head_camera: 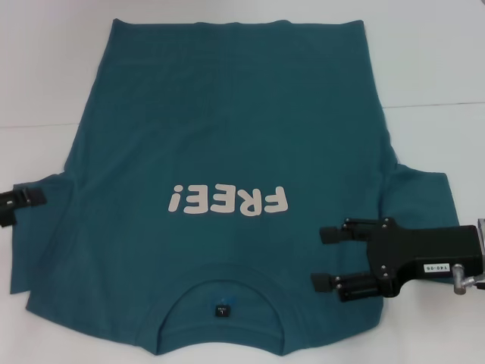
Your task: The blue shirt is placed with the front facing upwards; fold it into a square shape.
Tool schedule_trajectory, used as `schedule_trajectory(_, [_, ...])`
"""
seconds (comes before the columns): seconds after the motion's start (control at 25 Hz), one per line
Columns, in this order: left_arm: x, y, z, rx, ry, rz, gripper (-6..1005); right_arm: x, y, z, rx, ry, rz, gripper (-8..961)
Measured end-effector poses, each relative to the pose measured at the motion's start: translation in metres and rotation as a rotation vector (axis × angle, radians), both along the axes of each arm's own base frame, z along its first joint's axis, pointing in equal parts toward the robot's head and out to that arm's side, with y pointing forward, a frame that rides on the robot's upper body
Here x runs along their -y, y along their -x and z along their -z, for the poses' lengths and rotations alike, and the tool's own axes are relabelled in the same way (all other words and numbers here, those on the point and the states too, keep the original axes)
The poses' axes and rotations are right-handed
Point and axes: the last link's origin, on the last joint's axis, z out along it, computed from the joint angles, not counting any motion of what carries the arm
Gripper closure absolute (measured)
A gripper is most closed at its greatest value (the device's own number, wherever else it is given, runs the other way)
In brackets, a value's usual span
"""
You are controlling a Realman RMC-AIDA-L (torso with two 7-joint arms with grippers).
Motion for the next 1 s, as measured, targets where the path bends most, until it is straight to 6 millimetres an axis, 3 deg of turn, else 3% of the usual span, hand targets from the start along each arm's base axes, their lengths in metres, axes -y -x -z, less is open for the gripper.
schedule_trajectory(0.4, [-0.016,0.005,0.006,-0.161,0.061,-0.080,64,-0.003,0.003,-0.001,0.003,0.005,-0.006,27])
schedule_trajectory(0.68, [-0.015,0.017,0.006,-0.187,0.020,-0.126,64,-0.003,0.004,-0.001,0.001,0.009,-0.010,27])
schedule_trajectory(1.0, [-0.016,0.014,0.021,-0.238,0.058,-0.108,64,-0.004,0.007,-0.001,-0.004,0.017,-0.014,27])
